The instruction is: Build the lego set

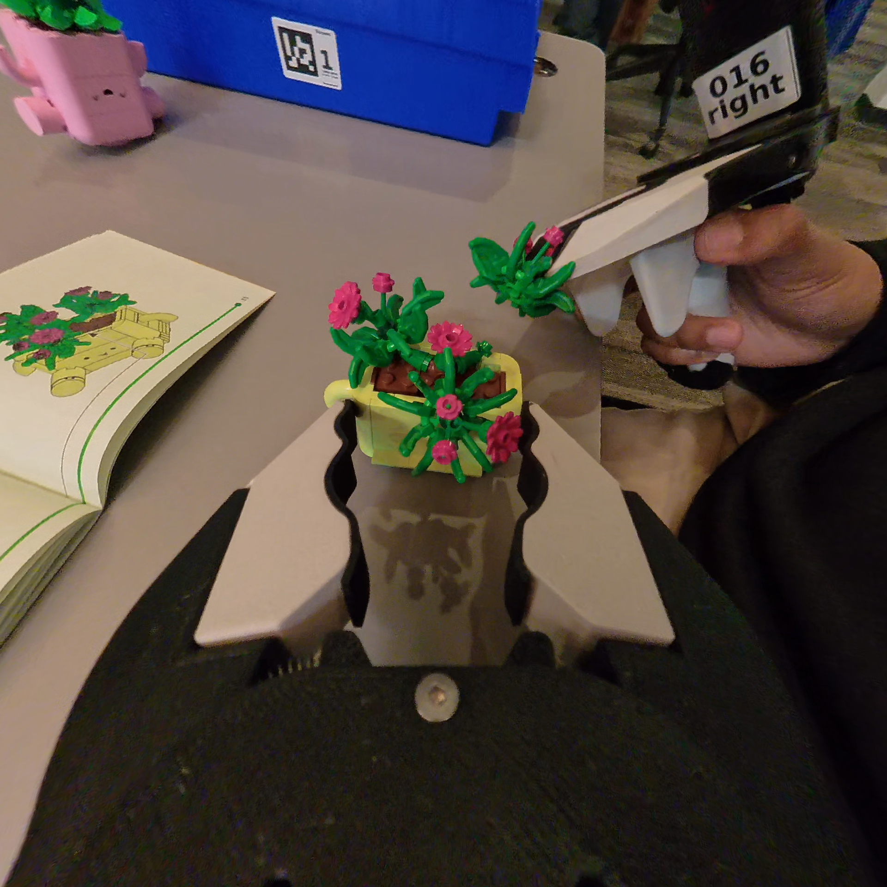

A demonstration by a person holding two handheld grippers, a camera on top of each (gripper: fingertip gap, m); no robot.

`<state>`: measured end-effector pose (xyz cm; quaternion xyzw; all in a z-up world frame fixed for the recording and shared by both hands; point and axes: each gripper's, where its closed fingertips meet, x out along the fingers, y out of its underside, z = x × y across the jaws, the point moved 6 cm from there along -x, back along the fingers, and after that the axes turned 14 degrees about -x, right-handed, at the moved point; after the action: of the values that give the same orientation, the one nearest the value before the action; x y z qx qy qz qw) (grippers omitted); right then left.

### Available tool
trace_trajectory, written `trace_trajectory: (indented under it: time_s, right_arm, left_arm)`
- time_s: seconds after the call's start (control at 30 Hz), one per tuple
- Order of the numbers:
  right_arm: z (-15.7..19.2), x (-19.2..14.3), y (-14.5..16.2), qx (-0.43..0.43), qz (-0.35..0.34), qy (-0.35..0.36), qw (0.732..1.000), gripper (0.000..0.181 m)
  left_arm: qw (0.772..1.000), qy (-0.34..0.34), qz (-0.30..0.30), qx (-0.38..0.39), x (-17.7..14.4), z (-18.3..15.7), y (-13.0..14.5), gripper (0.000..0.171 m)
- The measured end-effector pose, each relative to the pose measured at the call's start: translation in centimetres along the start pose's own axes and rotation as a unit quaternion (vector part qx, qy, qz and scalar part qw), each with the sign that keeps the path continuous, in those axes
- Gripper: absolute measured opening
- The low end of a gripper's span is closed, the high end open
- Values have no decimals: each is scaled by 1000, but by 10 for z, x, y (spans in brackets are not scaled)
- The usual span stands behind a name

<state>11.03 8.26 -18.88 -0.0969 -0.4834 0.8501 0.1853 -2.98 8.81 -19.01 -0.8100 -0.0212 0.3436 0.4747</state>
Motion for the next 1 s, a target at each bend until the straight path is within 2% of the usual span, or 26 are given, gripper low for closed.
trace_trajectory:
  time_s: [0.27,0.43,0.63,0.77,1.0]
  right_arm:
    - [-2,8,3,54,-17,-26,998,13]
    - [-3,13,4,38,1,-17,999,13]
    - [1,17,-3,-53,52,9,997,13]
    - [6,21,-7,-146,97,28,984,13]
    - [7,23,-11,-225,147,46,962,14]
  left_arm:
    - [1000,-3,-6,-24,5,0,-3,67]
    - [999,9,-4,-40,4,2,-3,67]
    - [999,14,-5,-47,4,3,-4,67]
    - [999,9,-4,-41,4,3,-3,67]
    - [999,4,-4,-35,5,2,-3,67]
